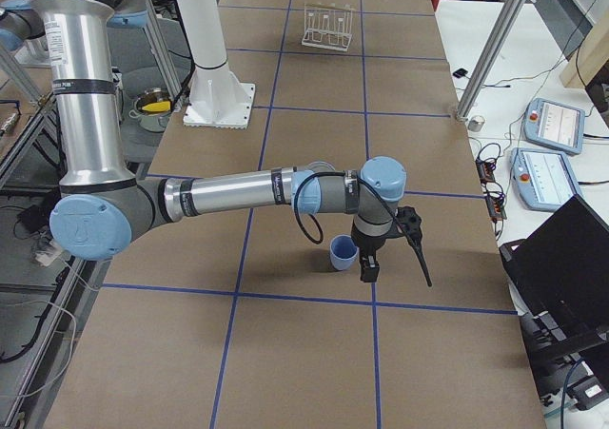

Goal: Hang cup on cup holder
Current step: 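Lower the right gripper over the light blue cup lying on its side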

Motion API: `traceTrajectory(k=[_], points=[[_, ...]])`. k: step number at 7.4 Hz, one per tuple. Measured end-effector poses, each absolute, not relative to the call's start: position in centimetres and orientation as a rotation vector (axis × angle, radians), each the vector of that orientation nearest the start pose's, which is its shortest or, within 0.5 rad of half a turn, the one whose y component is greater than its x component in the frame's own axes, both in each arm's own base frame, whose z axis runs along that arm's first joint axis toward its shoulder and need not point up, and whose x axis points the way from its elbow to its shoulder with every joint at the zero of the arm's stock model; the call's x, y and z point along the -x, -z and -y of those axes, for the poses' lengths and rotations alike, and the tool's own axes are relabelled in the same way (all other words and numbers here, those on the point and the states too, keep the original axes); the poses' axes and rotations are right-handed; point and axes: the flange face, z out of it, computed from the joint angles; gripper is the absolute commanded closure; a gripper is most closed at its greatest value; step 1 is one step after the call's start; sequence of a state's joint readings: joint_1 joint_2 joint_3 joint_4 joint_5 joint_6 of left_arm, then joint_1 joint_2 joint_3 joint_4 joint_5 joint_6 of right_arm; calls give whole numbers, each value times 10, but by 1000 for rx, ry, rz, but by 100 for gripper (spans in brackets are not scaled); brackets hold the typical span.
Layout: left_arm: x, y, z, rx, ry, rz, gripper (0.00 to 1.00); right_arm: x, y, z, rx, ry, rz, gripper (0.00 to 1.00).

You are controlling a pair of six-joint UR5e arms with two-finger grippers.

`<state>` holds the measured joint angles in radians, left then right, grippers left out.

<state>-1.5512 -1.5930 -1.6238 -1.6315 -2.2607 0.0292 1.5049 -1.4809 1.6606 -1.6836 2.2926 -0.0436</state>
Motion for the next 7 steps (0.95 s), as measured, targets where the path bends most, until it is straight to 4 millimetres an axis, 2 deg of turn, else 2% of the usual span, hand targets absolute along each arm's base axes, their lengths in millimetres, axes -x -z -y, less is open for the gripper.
traceTrajectory(k=[2,5,7], points=[[60,-619,512,-142,-98,-690,2,12,-587,536,-51,200,736,0],[59,-619,512,-144,-99,-692,2,43,-627,534,-53,258,746,0],[59,-619,512,-145,-99,-693,2,56,-634,534,-46,281,748,0]])
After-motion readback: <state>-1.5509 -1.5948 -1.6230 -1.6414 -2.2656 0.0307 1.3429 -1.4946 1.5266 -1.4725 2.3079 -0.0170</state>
